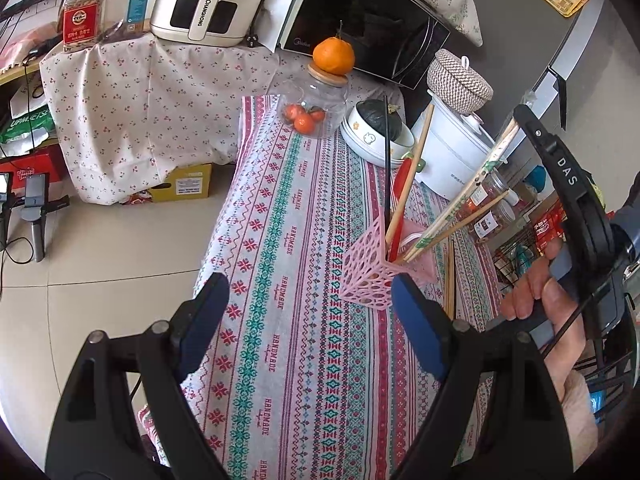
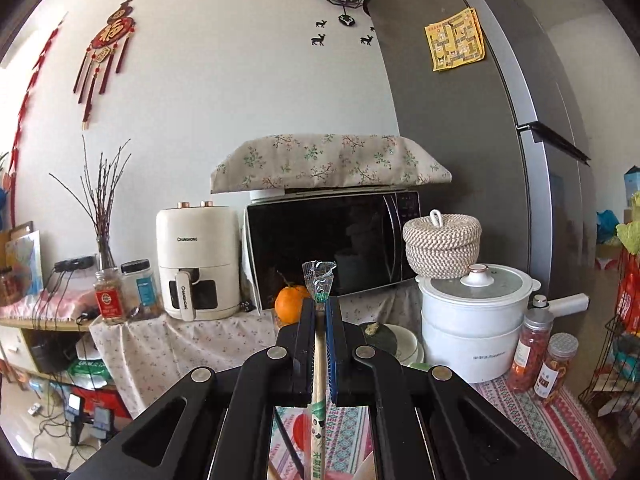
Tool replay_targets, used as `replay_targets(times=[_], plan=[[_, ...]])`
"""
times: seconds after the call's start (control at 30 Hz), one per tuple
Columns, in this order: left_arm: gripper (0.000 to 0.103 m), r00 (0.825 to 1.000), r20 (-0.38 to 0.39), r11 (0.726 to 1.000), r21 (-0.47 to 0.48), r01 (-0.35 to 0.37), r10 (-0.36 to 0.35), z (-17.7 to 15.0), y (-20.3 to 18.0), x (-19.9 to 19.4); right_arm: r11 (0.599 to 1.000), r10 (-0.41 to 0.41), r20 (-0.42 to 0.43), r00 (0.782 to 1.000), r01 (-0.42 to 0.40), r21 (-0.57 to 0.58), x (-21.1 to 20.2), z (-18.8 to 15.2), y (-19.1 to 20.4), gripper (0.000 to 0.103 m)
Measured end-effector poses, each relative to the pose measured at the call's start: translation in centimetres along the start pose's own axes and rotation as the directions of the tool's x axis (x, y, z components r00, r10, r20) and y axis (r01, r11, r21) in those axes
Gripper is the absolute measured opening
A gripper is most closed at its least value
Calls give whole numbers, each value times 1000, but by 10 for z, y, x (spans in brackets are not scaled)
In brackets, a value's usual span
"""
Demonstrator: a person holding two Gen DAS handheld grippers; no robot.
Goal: Organize utensils
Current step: 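Carry the wooden chopstick to the pink basket and open the right tool, then reach the left tool to the chopstick pile and close on a wooden chopstick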
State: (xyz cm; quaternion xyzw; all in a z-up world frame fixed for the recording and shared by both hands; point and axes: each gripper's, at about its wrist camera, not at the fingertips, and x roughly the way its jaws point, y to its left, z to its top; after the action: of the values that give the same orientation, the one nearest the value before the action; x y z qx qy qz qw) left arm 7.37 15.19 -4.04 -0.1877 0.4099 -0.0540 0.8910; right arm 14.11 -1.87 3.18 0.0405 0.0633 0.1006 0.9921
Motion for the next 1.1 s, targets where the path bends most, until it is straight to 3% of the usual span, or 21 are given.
replay_targets(times=[0.23,0.4,0.5,0.63,0.83,0.97,1.07,1.1], plan=[[83,1000,-11,1000,13,5,-5,-1,-3,2,999,20,-134,991,-15,36,14,-42,-11,7],[83,1000,-18,999,33,9,-8,-2,-9,4,998,48,-149,988,-41,49,-1,-30,-25,28],[83,999,-31,998,57,10,-9,-4,-16,7,997,62,-179,982,-53,55,-15,-13,-40,49],[83,999,-53,995,100,16,-10,-11,-31,12,998,53,-252,966,-43,44,-35,2,-69,60],[83,996,-85,984,178,21,-6,-24,-56,18,998,-22,-373,928,39,39,-60,4,-120,87],[83,994,-107,974,224,18,6,-34,-75,26,993,-75,-446,892,106,45,-67,-9,-154,99],[83,992,-124,960,277,22,13,-44,-94,31,986,-83,-493,866,143,86,-70,-25,-179,101],[83,992,-129,955,297,24,15,-48,-101,33,983,-86,-523,848,156,91,-68,-31,-186,101]])
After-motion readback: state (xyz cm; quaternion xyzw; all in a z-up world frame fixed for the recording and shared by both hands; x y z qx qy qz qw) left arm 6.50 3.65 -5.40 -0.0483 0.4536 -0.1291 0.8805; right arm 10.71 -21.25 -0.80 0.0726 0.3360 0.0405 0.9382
